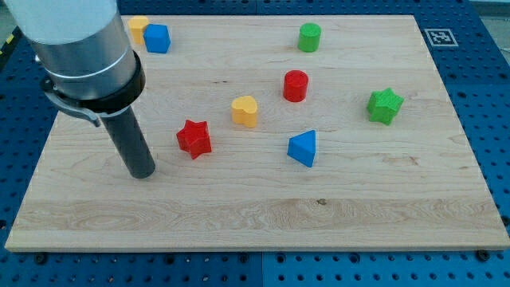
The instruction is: Move the red star horizontally to yellow heart
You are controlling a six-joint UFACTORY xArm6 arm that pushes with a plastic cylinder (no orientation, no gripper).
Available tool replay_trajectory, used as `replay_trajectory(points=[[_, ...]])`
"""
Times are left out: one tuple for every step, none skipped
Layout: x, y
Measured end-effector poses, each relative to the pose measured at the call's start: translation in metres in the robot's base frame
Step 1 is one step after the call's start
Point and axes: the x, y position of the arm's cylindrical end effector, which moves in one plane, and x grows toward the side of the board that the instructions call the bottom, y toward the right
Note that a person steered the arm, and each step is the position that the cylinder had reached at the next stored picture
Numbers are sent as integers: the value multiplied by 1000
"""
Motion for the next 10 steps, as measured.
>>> replay_trajectory(points=[[0, 35], [0, 97], [0, 96], [-10, 94], [-29, 90], [-34, 87], [-35, 76], [-51, 48], [-55, 45], [-65, 32]])
